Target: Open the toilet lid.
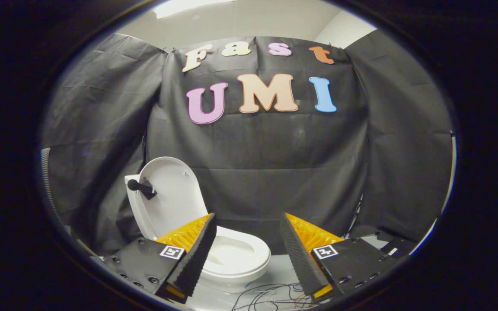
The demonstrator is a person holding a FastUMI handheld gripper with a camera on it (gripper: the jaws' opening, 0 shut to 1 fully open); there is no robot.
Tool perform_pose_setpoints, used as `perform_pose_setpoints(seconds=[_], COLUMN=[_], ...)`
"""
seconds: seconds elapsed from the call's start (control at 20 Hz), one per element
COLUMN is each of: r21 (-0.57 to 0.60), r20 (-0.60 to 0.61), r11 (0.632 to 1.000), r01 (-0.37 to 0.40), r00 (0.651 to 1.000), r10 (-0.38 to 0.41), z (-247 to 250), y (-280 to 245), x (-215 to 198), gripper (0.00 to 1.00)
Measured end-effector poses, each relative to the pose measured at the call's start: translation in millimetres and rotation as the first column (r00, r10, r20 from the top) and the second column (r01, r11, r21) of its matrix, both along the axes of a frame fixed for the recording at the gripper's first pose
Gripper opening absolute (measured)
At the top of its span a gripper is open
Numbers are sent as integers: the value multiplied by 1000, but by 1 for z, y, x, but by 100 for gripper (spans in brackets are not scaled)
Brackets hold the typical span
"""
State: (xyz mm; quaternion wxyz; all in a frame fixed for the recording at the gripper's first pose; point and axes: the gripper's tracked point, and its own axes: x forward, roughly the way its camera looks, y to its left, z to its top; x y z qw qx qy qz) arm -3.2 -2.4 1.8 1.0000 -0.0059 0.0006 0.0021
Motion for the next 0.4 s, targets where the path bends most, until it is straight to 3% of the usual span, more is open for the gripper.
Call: perform_pose_setpoints(seconds=[0.4], r21=[0], r20=[0], r11=[1000], r01=[0], r00=[1000], r10=[0], z=[0], y=[0], x=[0], gripper=[92])
